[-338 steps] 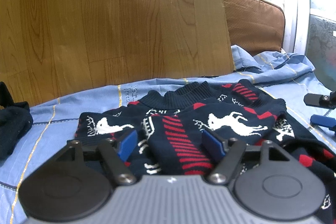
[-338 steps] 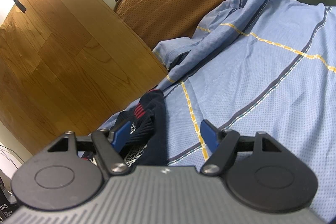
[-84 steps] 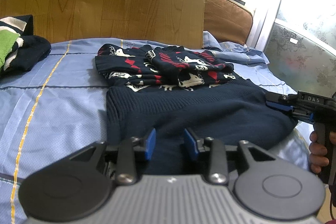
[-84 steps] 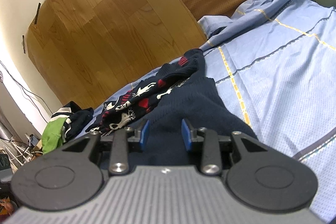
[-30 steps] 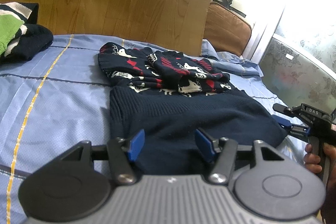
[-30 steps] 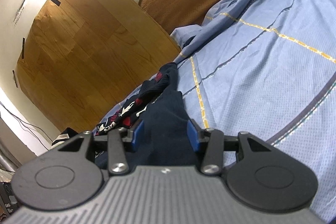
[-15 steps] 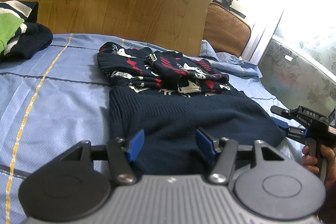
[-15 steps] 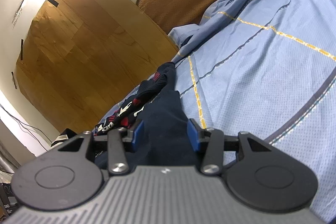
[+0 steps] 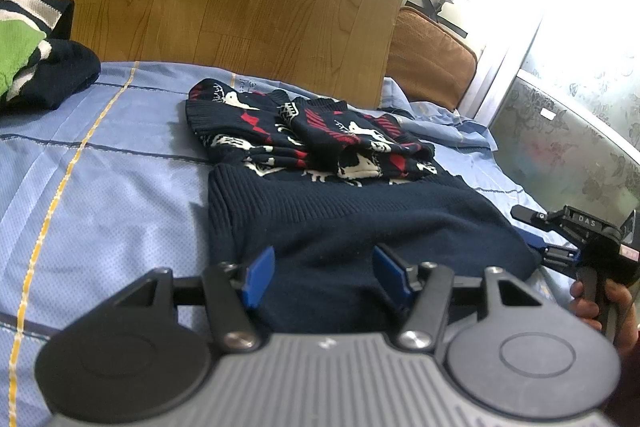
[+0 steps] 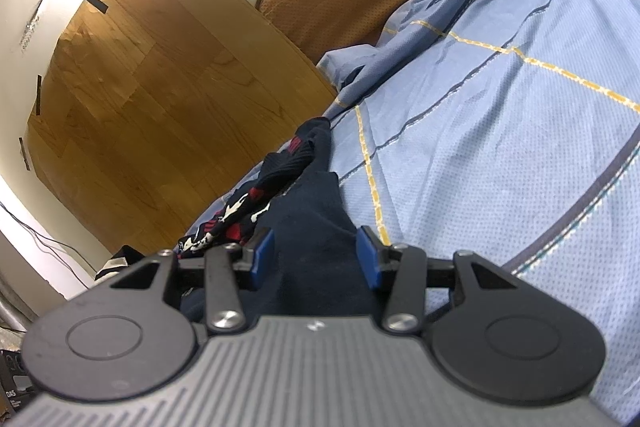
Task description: Fold small clothes
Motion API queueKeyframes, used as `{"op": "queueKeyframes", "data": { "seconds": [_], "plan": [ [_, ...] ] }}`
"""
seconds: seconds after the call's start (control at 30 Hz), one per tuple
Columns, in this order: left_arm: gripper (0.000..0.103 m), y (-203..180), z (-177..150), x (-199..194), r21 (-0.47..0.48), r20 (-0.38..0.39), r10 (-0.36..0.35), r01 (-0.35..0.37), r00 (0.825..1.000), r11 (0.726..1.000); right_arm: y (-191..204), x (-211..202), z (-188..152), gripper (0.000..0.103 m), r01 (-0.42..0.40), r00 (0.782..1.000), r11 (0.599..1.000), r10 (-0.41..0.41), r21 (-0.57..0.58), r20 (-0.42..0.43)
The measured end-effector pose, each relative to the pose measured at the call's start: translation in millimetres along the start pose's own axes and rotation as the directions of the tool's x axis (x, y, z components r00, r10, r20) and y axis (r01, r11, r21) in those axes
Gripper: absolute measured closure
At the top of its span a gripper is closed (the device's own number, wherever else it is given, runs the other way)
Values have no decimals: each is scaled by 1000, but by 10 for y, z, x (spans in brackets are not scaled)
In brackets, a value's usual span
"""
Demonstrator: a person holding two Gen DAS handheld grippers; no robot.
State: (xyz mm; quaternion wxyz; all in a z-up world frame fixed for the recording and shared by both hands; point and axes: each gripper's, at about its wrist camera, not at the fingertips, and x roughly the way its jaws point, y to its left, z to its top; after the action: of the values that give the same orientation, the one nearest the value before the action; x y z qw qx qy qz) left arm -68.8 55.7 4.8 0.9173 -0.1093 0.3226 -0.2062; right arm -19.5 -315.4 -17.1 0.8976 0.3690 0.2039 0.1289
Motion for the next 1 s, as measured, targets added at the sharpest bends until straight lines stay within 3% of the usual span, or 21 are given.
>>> {"op": "queueKeyframes", "data": {
  "seconds": [1.0],
  "plan": [
    [45, 38, 6, -9, -19, 1, -17, 17, 1000, 1000, -23, 9, -34, 54, 20, 1000, 1000, -20, 15, 3]
  ]
}}
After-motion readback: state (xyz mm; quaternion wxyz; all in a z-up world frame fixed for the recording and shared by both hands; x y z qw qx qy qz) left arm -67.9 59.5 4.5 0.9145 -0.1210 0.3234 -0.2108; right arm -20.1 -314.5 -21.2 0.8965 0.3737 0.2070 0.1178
